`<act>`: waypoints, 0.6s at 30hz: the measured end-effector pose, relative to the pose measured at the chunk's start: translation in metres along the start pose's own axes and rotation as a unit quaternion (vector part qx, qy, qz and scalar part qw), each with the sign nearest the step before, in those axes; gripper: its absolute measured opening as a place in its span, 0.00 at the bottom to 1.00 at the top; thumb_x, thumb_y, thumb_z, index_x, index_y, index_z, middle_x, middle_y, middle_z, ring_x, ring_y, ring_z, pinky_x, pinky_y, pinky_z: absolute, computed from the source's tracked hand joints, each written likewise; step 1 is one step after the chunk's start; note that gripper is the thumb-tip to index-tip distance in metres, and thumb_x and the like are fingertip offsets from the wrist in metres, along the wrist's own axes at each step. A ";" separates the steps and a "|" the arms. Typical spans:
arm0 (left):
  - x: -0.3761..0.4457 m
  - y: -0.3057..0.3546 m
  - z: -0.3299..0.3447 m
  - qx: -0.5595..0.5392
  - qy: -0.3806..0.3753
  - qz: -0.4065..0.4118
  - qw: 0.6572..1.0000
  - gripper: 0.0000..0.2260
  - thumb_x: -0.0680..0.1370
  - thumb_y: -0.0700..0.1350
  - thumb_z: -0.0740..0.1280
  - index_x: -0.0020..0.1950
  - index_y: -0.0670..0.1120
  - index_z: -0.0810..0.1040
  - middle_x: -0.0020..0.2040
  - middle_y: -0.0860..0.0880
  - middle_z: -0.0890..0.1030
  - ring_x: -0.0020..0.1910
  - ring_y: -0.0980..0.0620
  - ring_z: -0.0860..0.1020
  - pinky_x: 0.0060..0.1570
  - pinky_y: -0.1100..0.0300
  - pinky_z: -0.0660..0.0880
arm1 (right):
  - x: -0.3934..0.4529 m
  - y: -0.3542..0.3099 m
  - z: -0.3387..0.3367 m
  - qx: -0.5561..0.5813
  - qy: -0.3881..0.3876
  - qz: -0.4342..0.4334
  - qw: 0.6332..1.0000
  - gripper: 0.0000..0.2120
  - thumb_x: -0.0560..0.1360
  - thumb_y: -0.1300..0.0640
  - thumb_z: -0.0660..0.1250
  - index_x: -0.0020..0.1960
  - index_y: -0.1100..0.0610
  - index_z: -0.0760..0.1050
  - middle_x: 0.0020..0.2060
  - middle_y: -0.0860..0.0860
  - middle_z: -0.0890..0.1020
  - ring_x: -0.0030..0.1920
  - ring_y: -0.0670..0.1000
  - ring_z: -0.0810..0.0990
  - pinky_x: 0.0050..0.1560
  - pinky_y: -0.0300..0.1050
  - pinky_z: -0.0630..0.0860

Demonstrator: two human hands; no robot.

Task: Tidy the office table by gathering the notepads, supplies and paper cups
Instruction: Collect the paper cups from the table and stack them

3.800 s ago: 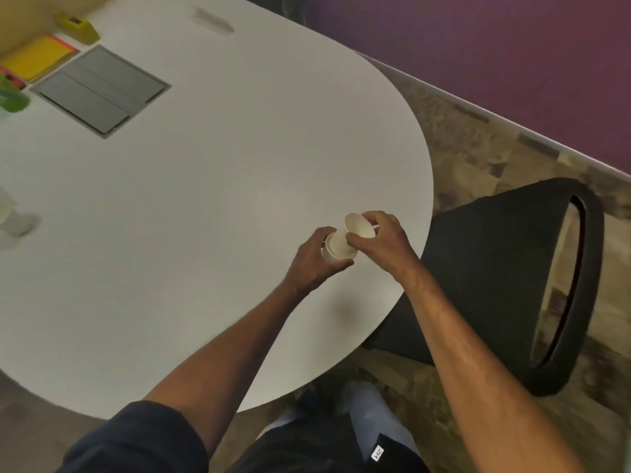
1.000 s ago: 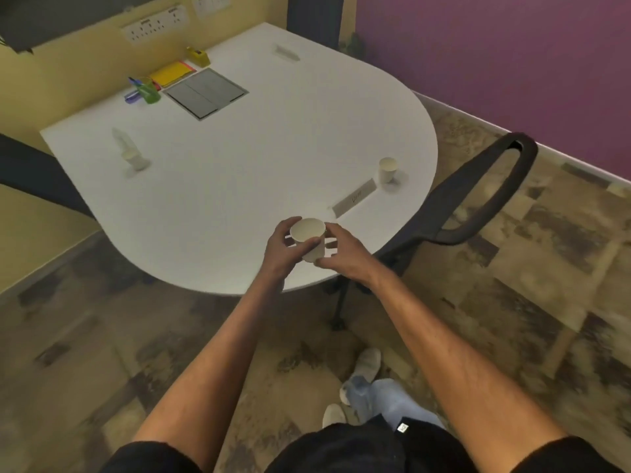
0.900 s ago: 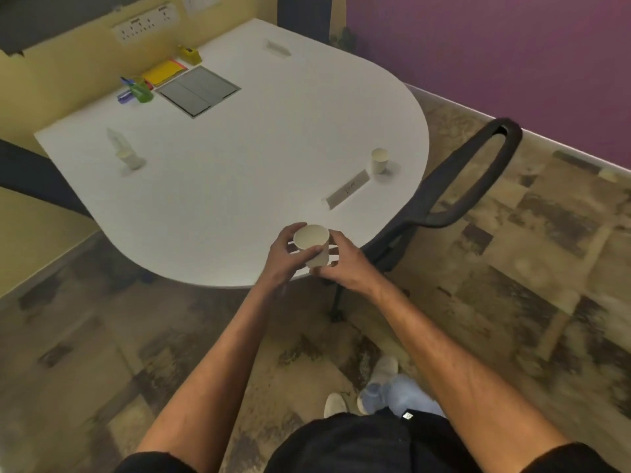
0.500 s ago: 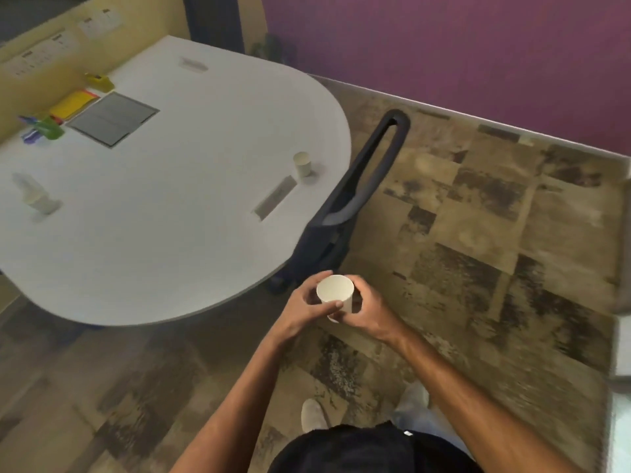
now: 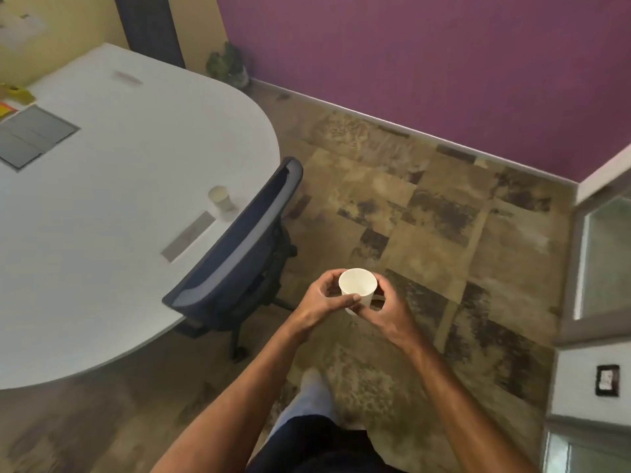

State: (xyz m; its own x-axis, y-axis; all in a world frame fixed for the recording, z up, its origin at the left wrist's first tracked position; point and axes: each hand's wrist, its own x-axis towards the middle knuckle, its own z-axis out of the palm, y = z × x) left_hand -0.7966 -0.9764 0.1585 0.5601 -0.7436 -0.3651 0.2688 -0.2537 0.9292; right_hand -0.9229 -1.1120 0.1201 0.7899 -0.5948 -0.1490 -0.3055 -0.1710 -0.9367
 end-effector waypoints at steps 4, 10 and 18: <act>0.075 0.032 0.012 -0.001 0.009 0.017 1.000 0.23 0.74 0.38 0.76 0.68 0.44 0.76 0.63 0.45 0.82 0.63 0.46 0.79 0.67 0.51 0.75 | 0.080 -0.001 -0.036 0.006 -0.001 -0.012 1.000 0.37 0.62 0.39 0.78 0.69 0.46 0.73 0.60 0.43 0.81 0.60 0.42 0.80 0.58 0.41 0.79; 0.221 0.086 0.007 -0.046 0.048 0.065 0.996 0.25 0.72 0.39 0.76 0.68 0.42 0.76 0.63 0.42 0.81 0.64 0.45 0.78 0.67 0.50 0.74 | 0.241 -0.024 -0.071 0.006 -0.005 -0.047 0.999 0.33 0.64 0.43 0.79 0.67 0.43 0.72 0.59 0.40 0.81 0.61 0.44 0.80 0.59 0.45 0.80; 0.421 0.181 -0.036 -0.094 0.096 0.085 0.987 0.23 0.74 0.36 0.76 0.67 0.43 0.76 0.59 0.49 0.83 0.55 0.61 0.81 0.55 0.65 0.77 | 0.476 -0.088 -0.102 -0.018 -0.048 -0.051 0.997 0.31 0.65 0.42 0.79 0.66 0.46 0.74 0.59 0.43 0.81 0.61 0.43 0.80 0.59 0.44 0.80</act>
State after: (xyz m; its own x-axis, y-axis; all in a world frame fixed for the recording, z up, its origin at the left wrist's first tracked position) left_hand -0.4841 -1.3134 0.1705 0.7430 -0.6301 -0.2255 0.2889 -0.0020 0.9574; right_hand -0.5745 -1.4606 0.1638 0.8642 -0.4959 -0.0847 -0.2389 -0.2563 -0.9366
